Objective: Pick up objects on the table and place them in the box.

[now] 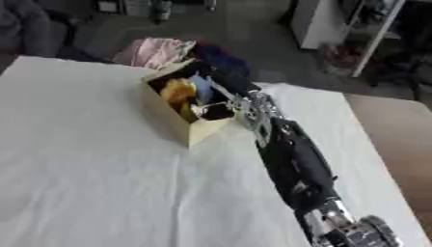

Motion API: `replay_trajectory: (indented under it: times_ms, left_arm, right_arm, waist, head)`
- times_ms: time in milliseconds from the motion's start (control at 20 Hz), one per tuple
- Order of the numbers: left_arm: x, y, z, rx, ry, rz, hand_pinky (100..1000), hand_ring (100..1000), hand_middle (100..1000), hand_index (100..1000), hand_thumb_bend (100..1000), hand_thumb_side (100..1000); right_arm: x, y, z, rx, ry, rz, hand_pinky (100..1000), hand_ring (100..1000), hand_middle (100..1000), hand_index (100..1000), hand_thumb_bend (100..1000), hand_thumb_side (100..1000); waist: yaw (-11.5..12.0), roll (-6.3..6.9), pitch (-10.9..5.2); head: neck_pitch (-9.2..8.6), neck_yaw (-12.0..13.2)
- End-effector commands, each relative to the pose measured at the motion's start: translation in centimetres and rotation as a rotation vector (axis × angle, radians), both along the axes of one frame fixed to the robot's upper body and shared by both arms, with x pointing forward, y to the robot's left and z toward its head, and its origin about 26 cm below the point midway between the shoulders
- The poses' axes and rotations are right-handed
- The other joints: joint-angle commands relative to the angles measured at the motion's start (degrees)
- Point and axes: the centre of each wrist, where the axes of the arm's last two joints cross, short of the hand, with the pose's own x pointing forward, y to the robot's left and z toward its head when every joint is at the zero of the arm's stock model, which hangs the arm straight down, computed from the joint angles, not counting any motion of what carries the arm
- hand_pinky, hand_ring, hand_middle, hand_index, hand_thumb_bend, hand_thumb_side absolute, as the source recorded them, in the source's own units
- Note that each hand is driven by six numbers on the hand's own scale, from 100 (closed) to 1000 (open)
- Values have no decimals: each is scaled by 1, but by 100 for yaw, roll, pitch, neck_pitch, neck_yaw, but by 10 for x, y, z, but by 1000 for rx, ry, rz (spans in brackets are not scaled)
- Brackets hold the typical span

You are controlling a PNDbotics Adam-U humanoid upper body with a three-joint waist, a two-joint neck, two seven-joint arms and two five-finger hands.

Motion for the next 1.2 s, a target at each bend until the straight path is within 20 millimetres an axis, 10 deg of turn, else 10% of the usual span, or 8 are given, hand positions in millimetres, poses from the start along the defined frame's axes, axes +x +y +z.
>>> replay_trajectory:
  times_ms: [50, 550, 1200]
  left_arm:
    - [-2, 1, 5, 5, -12, 2, 757, 673, 609, 828, 100, 555]
    - [-4, 7, -1, 14, 17, 31, 758, 673, 607, 829, 100, 556]
    - [-5, 8, -4, 24, 33, 41, 761, 675, 608, 830, 100, 556]
  right_arm:
    - [-1, -24, 23, 27, -52, -73, 881, 860, 957, 1000, 100, 351]
    - [-9, -93, 9, 192, 51, -363, 866, 852, 942, 999, 100, 377]
    - [-15, -117, -43, 139, 385, -391, 879, 892, 948, 1000, 100, 749]
  waist:
    - [-30, -41, -125]
    - [-212, -30, -258]
    - [-285, -9, -268]
  head:
    - [-19, -11]
    - [60, 134]
    - [43, 205]
